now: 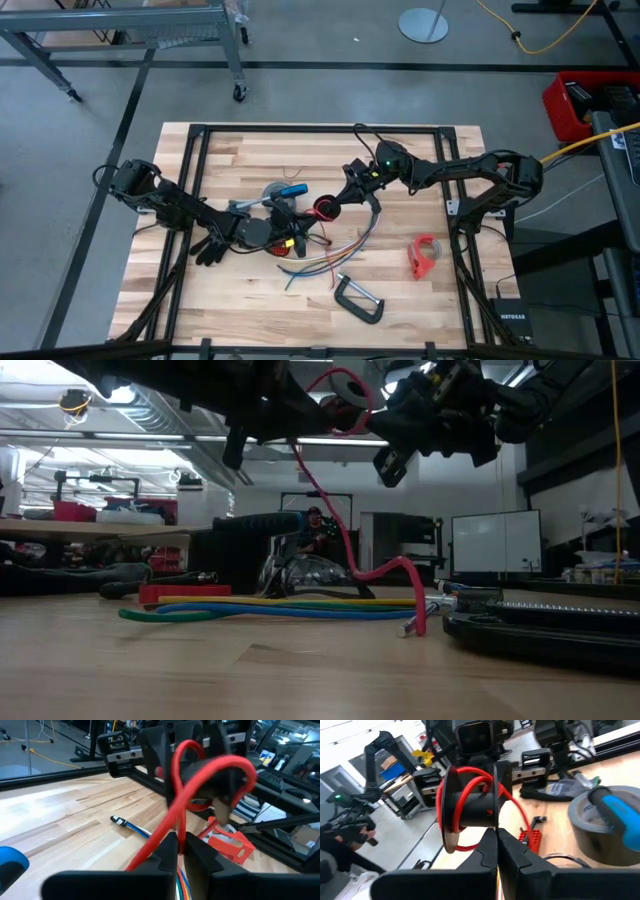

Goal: Coil cords
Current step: Uncoil the red wire from the black spool

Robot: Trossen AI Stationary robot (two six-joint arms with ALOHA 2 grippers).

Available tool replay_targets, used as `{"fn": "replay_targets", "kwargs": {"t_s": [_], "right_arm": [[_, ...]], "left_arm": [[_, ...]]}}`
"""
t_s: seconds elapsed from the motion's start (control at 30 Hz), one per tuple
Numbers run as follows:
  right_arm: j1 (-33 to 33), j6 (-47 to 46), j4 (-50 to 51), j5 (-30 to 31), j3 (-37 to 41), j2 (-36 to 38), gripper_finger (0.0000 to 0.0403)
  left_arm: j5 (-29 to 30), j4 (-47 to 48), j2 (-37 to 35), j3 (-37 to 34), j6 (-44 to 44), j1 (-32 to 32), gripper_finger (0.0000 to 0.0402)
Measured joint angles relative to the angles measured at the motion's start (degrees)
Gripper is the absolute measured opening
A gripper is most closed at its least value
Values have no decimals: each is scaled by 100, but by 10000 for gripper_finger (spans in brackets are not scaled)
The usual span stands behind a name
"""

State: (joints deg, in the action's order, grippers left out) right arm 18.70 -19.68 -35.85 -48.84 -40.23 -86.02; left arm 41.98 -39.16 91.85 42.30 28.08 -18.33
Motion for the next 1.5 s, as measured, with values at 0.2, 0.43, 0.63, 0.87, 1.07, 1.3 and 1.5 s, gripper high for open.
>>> {"fn": "replay_targets", "kwargs": {"t_s": [0.2, 0.43, 0.63, 0.87, 1.07, 1.3, 1.5], "right_arm": [[4, -2, 302, -175, 0, 0, 0], [7, 54, 852, -236, 0, 0, 0], [7, 205, 1479, -196, -2, 0, 0], [2, 373, 1877, 519, -2, 0, 0], [-4, 369, 1874, 1307, -2, 0, 0], [-202, 360, 1555, 1994, -4, 0, 0], [-302, 356, 1250, 2487, -94, 0, 0]], "left_arm": [[2, 21, 0, 0, 54, -110, 5], [52, 92, 0, 0, 65, -247, 3], [61, 81, 0, 0, 129, -245, 2], [80, -34, 0, 0, 196, -267, 2], [82, -177, 0, 0, 198, -121, 2], [-513, -672, 0, 52, 159, 293, 2], [-1321, -638, 0, 416, -143, 539, 1]]}}
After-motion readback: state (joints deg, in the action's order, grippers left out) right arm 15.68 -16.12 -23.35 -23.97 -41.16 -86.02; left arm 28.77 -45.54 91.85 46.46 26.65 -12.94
